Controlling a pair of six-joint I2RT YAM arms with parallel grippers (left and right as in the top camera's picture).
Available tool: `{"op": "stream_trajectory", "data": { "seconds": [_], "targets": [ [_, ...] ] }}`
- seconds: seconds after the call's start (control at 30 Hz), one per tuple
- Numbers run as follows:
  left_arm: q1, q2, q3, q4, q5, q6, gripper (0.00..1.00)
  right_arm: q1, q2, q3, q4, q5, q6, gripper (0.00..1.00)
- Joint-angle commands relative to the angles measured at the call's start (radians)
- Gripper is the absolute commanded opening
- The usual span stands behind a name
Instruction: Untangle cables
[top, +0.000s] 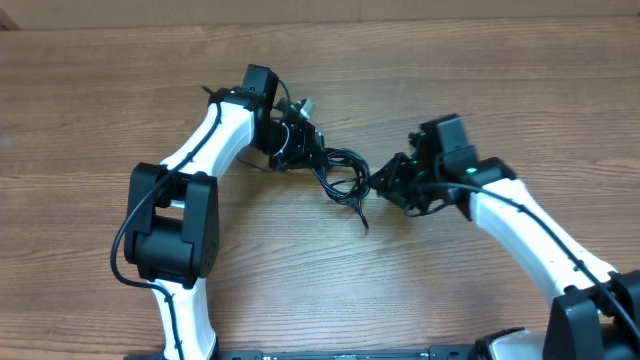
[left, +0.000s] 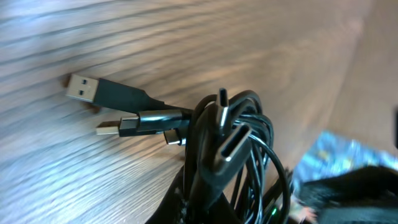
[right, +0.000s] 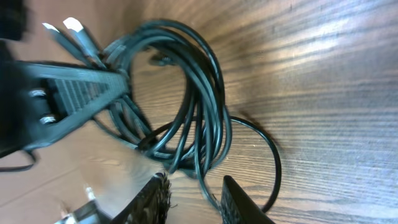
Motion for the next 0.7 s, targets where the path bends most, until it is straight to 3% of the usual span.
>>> {"op": "stream_trajectory", "data": {
  "seconds": [0.0, 0.1, 0.23, 0.37, 0.67],
  "targets": [
    [-0.004, -0.023, 0.026, -0.002, -0.110, -0.319, 0.04, -0.052, -0.031, 0.014, -0.004, -0.303, -0.271, 0.30],
    [0.001, -0.023, 0.026, -0.043, -0.127, -0.630, 0.04, -0.006, -0.031, 0.013, -0.060, -0.299, -0.421, 0.32],
    [0.001, -0.023, 0.026, -0.093, -0.090, -0.883, 0.04, 0.082, -0.031, 0.013, -0.069, -0.085, -0.440, 0.35],
    [0.007, -0.023, 0.026, -0.095, 0.048, -0.980, 0.04, 0.188, -0.030, 0.009, -0.037, 0.278, -0.439, 0.36],
    [0.014, -0.023, 0.026, -0.096, 0.166, -1.027, 0.04, 0.286, -0.029, 0.009, 0.059, 0.561, -0.439, 0.49]
  ]
}}
